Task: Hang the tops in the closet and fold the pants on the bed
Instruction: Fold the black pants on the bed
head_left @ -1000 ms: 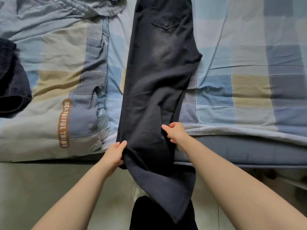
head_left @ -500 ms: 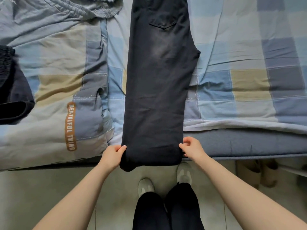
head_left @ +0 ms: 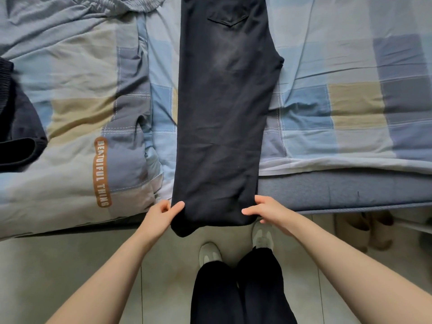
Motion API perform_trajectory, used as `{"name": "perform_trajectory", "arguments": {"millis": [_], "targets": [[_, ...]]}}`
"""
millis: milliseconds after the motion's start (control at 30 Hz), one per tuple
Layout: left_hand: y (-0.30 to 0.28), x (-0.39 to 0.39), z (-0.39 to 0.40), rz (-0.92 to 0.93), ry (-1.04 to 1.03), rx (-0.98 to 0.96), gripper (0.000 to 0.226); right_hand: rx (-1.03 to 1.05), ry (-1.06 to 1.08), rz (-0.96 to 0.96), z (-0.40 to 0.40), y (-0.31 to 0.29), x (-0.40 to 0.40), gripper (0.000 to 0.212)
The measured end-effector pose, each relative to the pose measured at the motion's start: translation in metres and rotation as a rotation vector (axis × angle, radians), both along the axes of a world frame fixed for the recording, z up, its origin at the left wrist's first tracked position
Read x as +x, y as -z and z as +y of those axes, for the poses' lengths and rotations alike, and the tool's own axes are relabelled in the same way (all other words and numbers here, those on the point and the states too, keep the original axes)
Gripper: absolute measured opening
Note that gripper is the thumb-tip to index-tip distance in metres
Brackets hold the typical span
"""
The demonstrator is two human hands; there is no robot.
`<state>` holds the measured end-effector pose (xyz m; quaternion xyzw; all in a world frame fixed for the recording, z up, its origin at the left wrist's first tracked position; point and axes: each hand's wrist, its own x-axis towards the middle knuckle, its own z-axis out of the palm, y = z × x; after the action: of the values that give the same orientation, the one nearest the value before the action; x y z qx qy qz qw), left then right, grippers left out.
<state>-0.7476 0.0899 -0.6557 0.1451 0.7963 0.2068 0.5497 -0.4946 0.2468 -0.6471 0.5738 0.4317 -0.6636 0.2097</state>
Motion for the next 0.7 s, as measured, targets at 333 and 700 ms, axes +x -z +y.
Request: {"name": "perform_trajectory", "arguments": {"millis": [333,700], "targets": [[-0.043,0.035,0.021,-0.644,-0.005,0.103,0.065,0.009,0.309,0.292,0.015,-0.06,0.049,0.043],[-0.013,0.079,-0.046,-0.379,0.168,-0.163,0.029,-0.12,0.084,0.1,-0.067,-0.043,0.095,0.029]]}}
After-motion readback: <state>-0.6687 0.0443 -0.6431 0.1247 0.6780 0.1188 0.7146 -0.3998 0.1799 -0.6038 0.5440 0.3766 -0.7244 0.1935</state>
